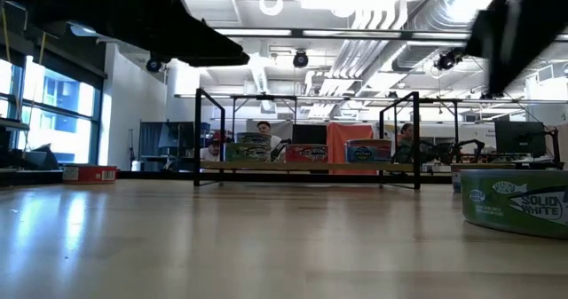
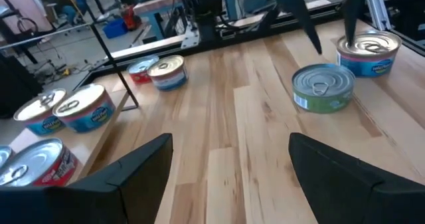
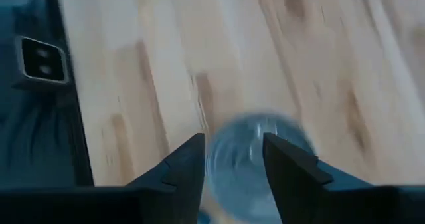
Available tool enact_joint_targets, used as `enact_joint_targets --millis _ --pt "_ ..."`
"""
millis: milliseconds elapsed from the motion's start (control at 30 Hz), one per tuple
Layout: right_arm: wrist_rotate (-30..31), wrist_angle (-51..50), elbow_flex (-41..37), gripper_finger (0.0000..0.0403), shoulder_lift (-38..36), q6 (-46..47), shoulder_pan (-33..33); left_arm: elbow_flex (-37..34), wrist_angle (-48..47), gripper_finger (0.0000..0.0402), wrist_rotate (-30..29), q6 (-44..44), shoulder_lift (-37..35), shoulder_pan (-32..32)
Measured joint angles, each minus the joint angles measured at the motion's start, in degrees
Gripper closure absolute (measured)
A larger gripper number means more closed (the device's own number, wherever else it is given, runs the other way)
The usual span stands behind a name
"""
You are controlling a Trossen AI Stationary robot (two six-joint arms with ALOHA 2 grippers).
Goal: Stack canned seafood by type on shelf
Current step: Stack the right red tuna can on top of the red tuna can on the shelf
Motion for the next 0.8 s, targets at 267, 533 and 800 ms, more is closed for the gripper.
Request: enact_joint_targets --millis 267,533,800 --pt "-5.20 -6.69 0.00 0.0274 0.00 25.81 8.03 0.04 -0.45 0.0108 0.01 -0.34 0.00 0.09" --pt "0.61 -29.55 0.00 0.0274 0.00 31.73 10.19 0.04 -0.32 0.0108 0.02 0.23 0.02 0.09" --pt "9.50 -43.12 -1.36 0.0274 -1.90 16.46 -6.63 0.04 -0.21 0.0108 0.04 2.68 0.02 0.10"
